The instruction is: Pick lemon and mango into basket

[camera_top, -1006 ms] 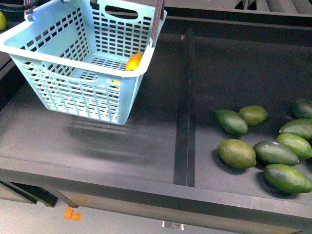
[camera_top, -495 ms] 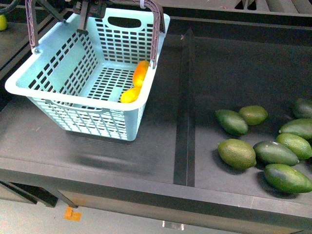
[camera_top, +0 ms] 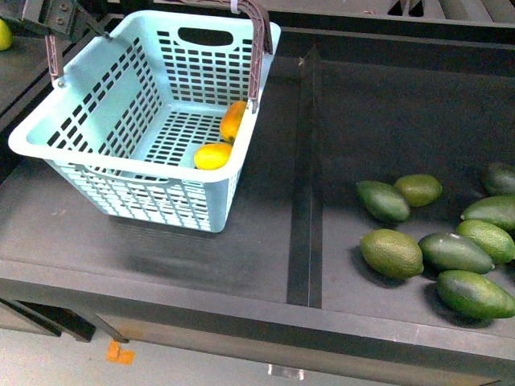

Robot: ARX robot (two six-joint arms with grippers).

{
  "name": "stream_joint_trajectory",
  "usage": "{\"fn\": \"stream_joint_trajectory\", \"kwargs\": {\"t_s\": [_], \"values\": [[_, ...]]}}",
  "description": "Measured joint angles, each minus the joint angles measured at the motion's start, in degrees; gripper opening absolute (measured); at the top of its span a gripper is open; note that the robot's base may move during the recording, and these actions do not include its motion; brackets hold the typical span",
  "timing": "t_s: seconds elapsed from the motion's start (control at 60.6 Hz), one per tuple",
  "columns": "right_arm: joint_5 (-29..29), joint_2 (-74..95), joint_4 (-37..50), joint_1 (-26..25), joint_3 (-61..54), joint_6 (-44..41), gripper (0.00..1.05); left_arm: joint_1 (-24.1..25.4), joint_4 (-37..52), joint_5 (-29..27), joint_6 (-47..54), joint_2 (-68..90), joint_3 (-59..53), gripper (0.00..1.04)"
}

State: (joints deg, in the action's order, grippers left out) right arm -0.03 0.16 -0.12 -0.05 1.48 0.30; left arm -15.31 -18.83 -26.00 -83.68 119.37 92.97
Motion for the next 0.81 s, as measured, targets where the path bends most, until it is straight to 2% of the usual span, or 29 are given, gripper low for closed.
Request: {"fn": "stream_joint_trajectory", "kwargs": {"t_s": [0.049,0.066,0.132,0.198,0.247,0.346,0.445,0.808], "values": [[0.0,0.0,0.0,0.0,0.0,0.0,0.96,0.4,19.6,8.4,16.1,-4.7,-10.6,0.83],[0.0,0.0,0.0,0.0,0.0,0.0,0.96,0.5,23.0,9.3,17.7,-5.5,-12.7,0.82],[0.0,0.0,0.0,0.0,0.0,0.0,0.96,1.3,48.7,13.5,41.2,-11.4,-27.3,0.68],[0.0,0.0,0.0,0.0,0.0,0.0,0.96,2.7,63.5,14.6,58.7,-16.2,-37.3,0.55],[0.0,0.0,0.0,0.0,0.0,0.0,0.96,4.2,70.6,15.3,69.2,-20.0,-44.2,0.45],[0.0,0.0,0.0,0.0,0.0,0.0,0.96,6.3,75.2,16.6,78.2,-25.4,-54.2,0.25],[0.0,0.0,0.0,0.0,0.0,0.0,0.96,7.5,77.1,18.6,81.3,-30.5,-63.1,0.03],[0.0,0.0,0.0,0.0,0.0,0.0,0.96,11.3,76.8,22.3,82.8,-49.0,-80.9,0.03]]}}
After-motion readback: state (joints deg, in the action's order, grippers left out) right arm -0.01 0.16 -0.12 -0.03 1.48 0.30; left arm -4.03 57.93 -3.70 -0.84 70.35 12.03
